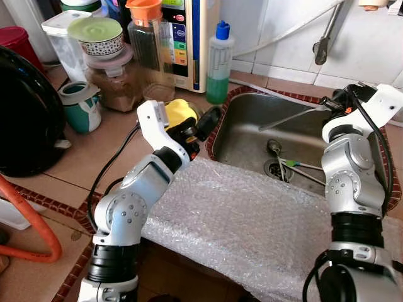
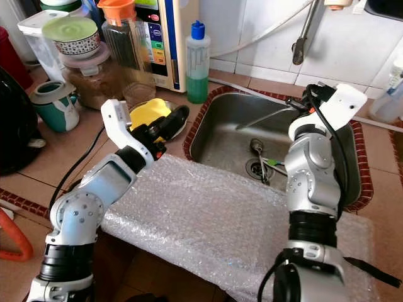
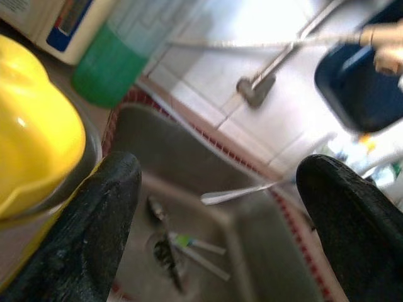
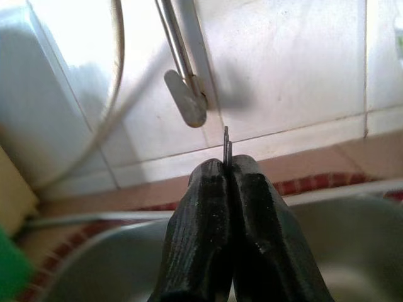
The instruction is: Kitchen organization
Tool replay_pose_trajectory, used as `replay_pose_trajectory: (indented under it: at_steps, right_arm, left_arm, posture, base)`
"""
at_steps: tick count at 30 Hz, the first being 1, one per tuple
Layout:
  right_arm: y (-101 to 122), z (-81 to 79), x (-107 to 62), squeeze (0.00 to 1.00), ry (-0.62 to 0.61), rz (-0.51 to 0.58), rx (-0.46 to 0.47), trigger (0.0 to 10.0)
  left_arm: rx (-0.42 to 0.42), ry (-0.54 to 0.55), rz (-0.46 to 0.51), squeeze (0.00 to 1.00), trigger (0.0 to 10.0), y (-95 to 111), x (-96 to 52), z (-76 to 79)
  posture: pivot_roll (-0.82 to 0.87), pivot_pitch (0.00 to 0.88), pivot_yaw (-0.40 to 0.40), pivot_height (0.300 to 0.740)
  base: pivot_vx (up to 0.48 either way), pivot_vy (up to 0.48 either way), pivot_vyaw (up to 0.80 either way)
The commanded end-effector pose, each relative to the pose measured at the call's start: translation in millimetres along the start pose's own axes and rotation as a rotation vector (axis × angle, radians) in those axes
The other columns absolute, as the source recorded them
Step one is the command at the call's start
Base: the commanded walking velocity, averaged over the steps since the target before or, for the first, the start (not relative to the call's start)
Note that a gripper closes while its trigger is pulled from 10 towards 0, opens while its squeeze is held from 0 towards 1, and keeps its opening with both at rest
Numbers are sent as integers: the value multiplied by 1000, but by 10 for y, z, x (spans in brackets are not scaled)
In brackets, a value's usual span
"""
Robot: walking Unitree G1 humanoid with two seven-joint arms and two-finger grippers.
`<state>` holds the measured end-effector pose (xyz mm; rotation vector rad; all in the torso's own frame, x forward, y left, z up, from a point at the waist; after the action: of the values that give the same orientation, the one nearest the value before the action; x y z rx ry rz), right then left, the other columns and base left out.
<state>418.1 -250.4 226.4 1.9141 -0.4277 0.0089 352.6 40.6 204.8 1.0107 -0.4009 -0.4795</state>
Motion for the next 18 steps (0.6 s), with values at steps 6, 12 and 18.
replay_pose_trajectory:
  at_steps: [6, 12, 18]
  right_arm:
    - [-84, -56, 108, 0, 105, -1, -241, 10000]
    - [-185, -58, 147, 0, 152, -36, -355, 10000]
    - [-343, -155, 138, 1000, 280, -63, -541, 10000]
  left_arm:
    - [87, -20, -45, 1000, 10000, -72, -65, 49]
    - [133, -32, -68, 431, 10000, -113, -88, 65]
    - [180, -46, -94, 0, 10000, -158, -115, 70]
  posture:
    - [61, 96, 64, 740]
    - [70, 97, 68, 740]
    - [79, 103, 75, 740]
  base:
    - [0, 0, 0]
    - [0, 0, 0]
    - [0, 0, 0]
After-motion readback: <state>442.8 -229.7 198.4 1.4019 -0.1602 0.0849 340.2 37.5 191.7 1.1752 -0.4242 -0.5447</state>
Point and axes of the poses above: a point about 5 cm out from each wrist's last joint towards the gripper, its own x axis pointing out of the wrist towards the gripper, its own y axis along the axis of the wrist's last joint, z = x × y, the point moved 6 cm from there along x, pointing out of the wrist towards the gripper, and after that the axes turned 9 degrees about x, right-handed, at the moved point
